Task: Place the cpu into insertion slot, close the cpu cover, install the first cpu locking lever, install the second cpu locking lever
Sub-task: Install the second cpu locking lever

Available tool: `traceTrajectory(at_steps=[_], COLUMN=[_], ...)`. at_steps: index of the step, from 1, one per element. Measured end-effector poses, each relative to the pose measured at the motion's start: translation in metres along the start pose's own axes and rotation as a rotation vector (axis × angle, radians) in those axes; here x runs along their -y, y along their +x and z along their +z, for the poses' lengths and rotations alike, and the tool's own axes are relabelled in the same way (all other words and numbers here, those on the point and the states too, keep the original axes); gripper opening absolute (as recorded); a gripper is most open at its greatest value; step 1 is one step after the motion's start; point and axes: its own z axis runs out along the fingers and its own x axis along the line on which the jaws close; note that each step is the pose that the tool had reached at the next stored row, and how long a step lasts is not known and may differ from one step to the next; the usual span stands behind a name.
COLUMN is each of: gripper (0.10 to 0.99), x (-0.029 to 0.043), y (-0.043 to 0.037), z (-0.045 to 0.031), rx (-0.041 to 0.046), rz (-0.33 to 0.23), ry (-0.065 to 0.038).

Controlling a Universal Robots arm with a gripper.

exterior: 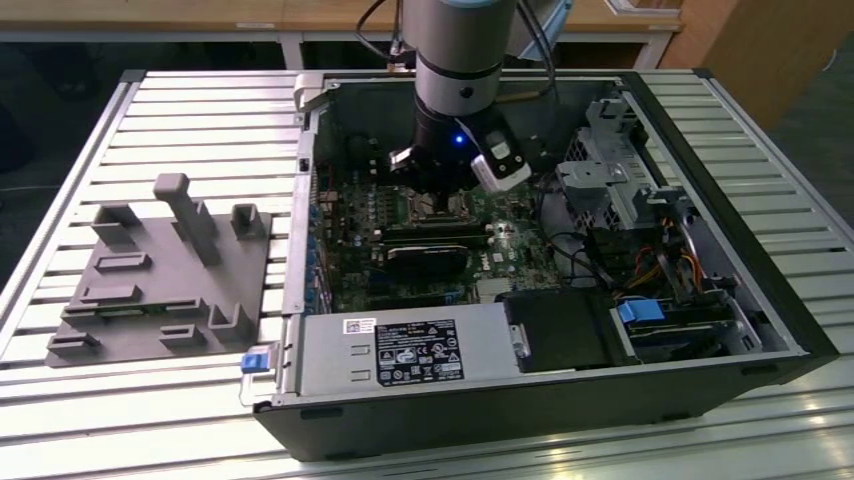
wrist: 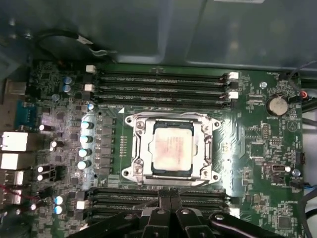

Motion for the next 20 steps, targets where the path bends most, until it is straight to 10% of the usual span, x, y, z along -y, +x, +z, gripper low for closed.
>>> traceTrajectory(at_steps=[14, 20], gripper=[0.106, 0.106], x=[0.0034, 0.0101], y=[0.0130, 0.0153], z=[0.0131, 0.0137], rx=[0.0004, 0.0015], rz=[0.000, 0.001], ry=[-0.017, -0.055])
